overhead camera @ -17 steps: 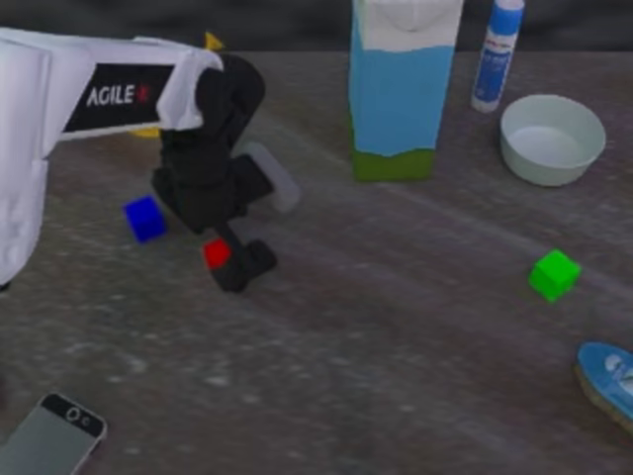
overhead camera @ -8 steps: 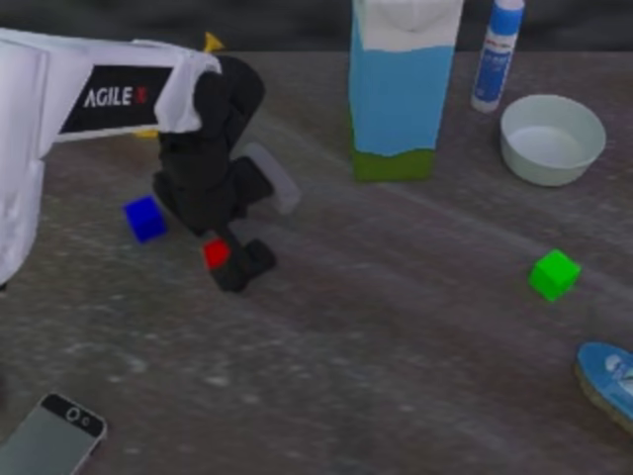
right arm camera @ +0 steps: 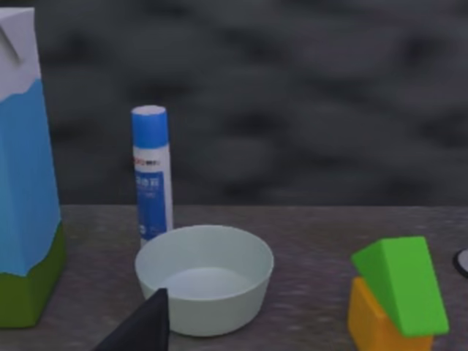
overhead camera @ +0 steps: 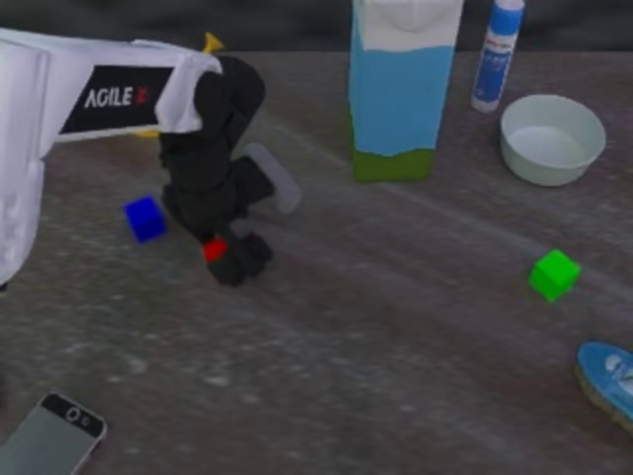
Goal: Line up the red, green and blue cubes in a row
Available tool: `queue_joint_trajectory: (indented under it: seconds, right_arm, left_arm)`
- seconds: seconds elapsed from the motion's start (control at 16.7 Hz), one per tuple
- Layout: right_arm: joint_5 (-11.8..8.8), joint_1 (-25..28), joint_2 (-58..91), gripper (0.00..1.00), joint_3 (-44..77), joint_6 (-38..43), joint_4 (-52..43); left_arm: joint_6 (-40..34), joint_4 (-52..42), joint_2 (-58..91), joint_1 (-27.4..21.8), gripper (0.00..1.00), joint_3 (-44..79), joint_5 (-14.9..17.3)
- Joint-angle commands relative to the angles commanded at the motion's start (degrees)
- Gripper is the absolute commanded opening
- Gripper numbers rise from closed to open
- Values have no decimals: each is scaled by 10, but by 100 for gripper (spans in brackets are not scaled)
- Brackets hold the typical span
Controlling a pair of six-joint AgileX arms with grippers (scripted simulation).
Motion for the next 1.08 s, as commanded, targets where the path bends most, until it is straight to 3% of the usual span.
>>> queue_joint_trajectory:
  seconds: [0.12, 0.18, 0.6, 1.08]
  right_arm:
    - [0, 0, 0, 100, 0, 0, 0]
    - [0, 0, 0, 100, 0, 0, 0]
    - [0, 0, 0, 100, 0, 0, 0]
    - [0, 0, 0, 100, 0, 0, 0]
  left_arm:
    - [0, 0, 0, 0, 2, 0, 0]
    - [0, 0, 0, 0, 0, 0, 0]
    - [0, 0, 0, 0, 0, 0, 0]
    - [-8, -114, -61, 8, 0, 64, 10]
